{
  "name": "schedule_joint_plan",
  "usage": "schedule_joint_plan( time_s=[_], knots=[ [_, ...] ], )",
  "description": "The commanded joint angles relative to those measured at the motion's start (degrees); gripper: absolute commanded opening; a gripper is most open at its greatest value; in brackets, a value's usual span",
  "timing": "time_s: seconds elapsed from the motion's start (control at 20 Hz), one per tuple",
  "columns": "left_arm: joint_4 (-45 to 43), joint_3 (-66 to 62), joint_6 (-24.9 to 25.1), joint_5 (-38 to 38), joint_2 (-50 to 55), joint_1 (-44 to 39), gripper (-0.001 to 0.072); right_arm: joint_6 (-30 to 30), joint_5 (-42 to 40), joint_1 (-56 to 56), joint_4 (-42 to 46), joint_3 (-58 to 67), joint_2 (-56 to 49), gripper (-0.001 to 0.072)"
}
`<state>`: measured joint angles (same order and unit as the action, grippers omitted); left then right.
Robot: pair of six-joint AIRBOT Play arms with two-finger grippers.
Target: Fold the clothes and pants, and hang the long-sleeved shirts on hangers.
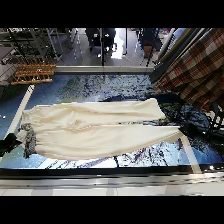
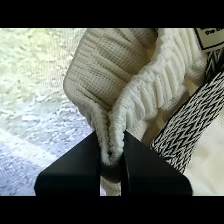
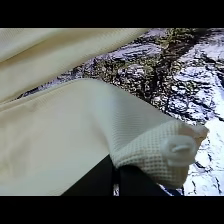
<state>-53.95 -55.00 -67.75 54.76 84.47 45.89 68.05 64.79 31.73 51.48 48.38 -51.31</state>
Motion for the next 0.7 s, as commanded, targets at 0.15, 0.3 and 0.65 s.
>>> schedule_joint_plan(
  time_s=[0.15,0.3,0.65],
  knots=[
    [1.2,-1.4,2.2,5.3,-2.5,-0.1,0.0023,0.0,3.9,0.0,0.0,0.2,0.3,0.0029],
    [4.7,-8.6,2.8,19.5,-5.0,5.6,0.002,0.9,5.2,0.0,0.0,1.9,1.0,0.0028],
    [13.4,-25.4,-4.6,15.0,-4.8,8.2,0.002,7.5,-10.3,-6.9,4.0,8.9,-10.7,0.0027]
  ],
)
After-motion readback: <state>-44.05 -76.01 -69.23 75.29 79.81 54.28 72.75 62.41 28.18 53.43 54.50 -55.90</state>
